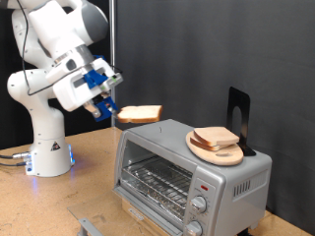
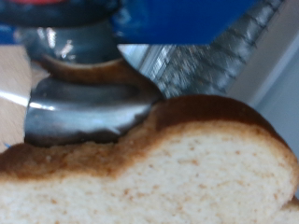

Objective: Make a piece of toast with the oven

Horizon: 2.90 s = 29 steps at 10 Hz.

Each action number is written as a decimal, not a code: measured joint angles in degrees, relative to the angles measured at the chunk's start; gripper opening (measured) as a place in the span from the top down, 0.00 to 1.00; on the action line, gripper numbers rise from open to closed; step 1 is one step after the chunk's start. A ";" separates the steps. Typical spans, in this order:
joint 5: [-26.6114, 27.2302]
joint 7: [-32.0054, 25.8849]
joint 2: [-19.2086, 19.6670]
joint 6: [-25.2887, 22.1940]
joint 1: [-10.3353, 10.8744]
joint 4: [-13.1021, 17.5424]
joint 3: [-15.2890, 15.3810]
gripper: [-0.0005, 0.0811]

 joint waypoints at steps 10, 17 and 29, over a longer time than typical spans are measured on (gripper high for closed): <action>3.04 -8.61 6.63 9.58 -1.91 -5.34 -4.93 0.46; 15.60 -26.35 24.38 20.36 1.12 -3.40 -10.29 0.46; 11.58 -18.27 26.84 17.96 5.08 -0.30 -1.55 0.46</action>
